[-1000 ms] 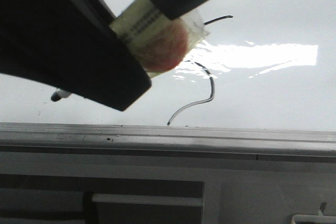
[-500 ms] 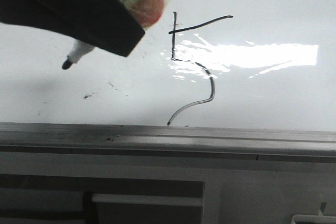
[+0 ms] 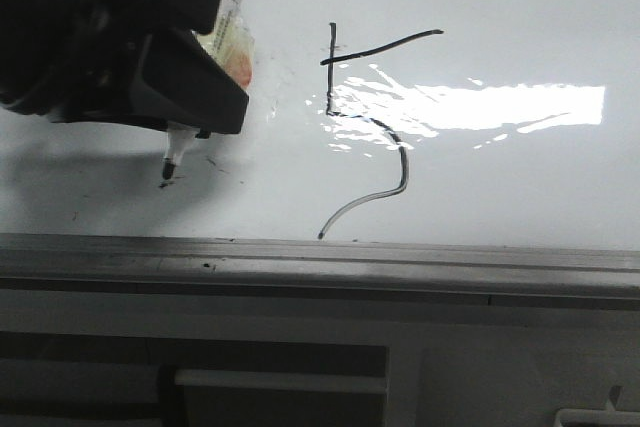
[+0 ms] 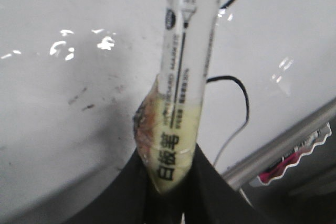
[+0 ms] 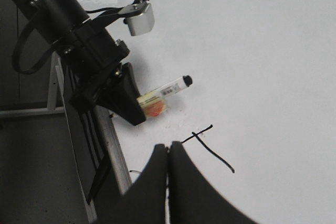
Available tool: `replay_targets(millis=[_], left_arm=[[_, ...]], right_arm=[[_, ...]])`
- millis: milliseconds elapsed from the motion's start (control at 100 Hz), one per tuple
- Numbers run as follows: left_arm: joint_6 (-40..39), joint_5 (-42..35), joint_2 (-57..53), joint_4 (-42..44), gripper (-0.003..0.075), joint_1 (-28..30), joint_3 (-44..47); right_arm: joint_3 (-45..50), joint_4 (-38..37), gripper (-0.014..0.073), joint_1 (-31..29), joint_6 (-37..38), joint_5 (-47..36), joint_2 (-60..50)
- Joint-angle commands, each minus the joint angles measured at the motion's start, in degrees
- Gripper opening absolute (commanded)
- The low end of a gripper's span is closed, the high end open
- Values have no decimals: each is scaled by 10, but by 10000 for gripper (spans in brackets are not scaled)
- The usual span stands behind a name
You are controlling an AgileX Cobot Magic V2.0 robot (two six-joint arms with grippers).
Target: Write number 5 on whiteboard
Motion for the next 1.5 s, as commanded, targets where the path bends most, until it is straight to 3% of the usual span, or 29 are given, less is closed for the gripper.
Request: replay_targets(millis=[0,380,630,890,1110,1310,1490], left_arm=[[-10,-78,7,-38,-20,2,-14],[-10,-157,58,-54,-20,2,-13],[-10,-147,70,-80,-13,2,-12],[-10,-153,71,-84,239,2,-12],[-10,-153,71,-87,286,2,-12],[-10,-157,71,-87,480,2,-12],[-10,-157,71,-87,495,2,-12]], right_arm=[[-8,9,-63,-5,5,-29,-1],[-8,9,-63,-5,9,-26,-1],[-8,9,-63,-5,9,-29,-1],[-8,9,-63,-5,9,-29,-1],[-8,10,-63,-5,9,-29,-1],[-8,10,-63,-5,10,-29,-1],[-8,12,-63,-5,10,-29,-1]])
